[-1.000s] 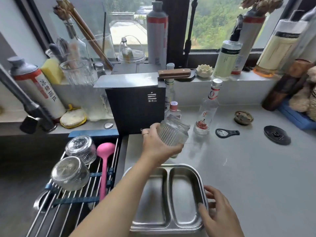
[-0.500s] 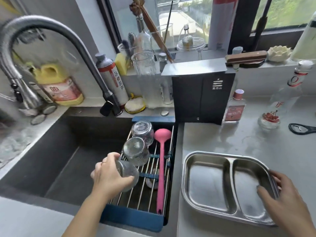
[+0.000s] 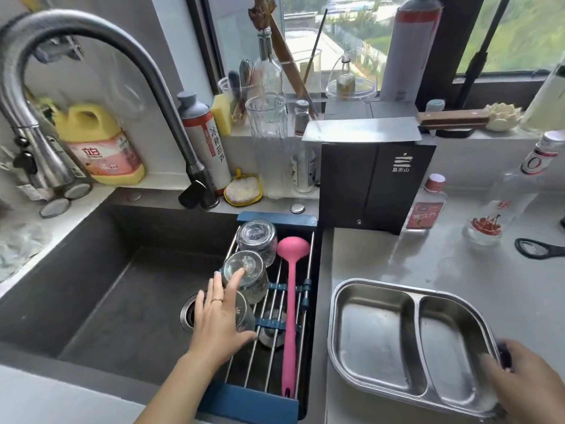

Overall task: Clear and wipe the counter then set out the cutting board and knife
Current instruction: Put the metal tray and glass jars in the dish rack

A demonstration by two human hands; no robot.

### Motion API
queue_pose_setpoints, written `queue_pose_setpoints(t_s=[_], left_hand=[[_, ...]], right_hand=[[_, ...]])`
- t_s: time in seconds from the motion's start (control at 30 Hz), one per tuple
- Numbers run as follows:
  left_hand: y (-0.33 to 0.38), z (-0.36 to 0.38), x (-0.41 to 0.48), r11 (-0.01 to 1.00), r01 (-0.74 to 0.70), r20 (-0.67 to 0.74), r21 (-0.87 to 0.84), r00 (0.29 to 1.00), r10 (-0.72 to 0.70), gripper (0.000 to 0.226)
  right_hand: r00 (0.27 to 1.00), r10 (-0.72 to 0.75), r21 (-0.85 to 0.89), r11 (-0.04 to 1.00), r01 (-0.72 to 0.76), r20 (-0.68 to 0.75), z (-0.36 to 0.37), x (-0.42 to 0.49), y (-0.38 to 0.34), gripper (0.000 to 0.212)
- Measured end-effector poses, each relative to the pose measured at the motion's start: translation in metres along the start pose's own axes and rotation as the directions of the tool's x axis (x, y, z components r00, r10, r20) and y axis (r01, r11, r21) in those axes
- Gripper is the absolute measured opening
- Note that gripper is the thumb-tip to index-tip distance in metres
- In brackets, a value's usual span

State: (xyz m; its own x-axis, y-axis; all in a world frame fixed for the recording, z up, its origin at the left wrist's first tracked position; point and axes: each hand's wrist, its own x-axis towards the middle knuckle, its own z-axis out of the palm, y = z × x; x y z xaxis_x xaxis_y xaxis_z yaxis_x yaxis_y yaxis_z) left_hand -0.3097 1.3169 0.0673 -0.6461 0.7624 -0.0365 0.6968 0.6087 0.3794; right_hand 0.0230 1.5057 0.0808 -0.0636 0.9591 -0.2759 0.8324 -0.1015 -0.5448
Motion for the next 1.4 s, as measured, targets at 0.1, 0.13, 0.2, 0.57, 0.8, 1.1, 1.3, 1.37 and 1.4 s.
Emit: queue_pose_setpoints(t_s=[0.1,0.13,0.2,0.57,0.8,1.1,1.3,1.37,1.4], left_hand=[[-0.003,0.001,-0.013,0.996,0.078,-0.033,-0.053,0.996,-0.080,0.118],[-0.004,0.000,-0.016,0.989,0.109,-0.051,-0.099,0.992,-0.114,0.113],[-0.006,-0.003,-0.019,0.968,0.146,-0.097,-0.202,0.981,-0.168,0.097],[-0.027,-0.027,-0.007,0.842,0.249,-0.144,-0.479,0.924,-0.355,0.050],[-0.042,-0.068,0.033,0.454,0.229,0.008,-0.861,0.899,-0.438,0.053],[-0.018,-0.045,0.022,0.681,0.448,-0.055,-0.579,0.812,-0.581,0.047],[-0.012,-0.045,0.025,0.721,0.378,-0.141,-0.581,0.825,-0.547,0.051],[-0.012,-0.045,0.028,0.733,0.378,-0.138,-0.565,0.833,-0.536,0.054],[-0.012,-0.045,0.029,0.736,0.384,-0.127,-0.557,0.836,-0.533,0.055]], right_hand=[[0.997,-0.074,0.078,0.994,0.073,0.009,0.002,-0.004,-0.017,0.005],[0.994,-0.111,0.098,0.989,0.111,-0.002,0.005,-0.006,-0.027,0.006],[0.977,-0.209,0.143,0.967,0.212,-0.035,0.013,-0.010,-0.054,0.008],[0.900,-0.413,0.251,0.894,0.371,0.140,0.105,0.007,-0.226,0.008],[0.809,-0.529,0.189,0.848,0.495,0.257,0.112,0.033,-0.278,0.015],[0.926,-0.313,0.476,0.861,0.181,0.214,0.150,0.016,-0.286,0.055],[0.873,-0.370,0.471,0.861,0.194,0.317,0.168,-0.033,-0.251,0.044],[0.865,-0.387,0.468,0.858,0.212,0.319,0.166,-0.036,-0.247,0.037],[0.858,-0.396,0.469,0.856,0.216,0.328,0.163,-0.035,-0.246,0.038]])
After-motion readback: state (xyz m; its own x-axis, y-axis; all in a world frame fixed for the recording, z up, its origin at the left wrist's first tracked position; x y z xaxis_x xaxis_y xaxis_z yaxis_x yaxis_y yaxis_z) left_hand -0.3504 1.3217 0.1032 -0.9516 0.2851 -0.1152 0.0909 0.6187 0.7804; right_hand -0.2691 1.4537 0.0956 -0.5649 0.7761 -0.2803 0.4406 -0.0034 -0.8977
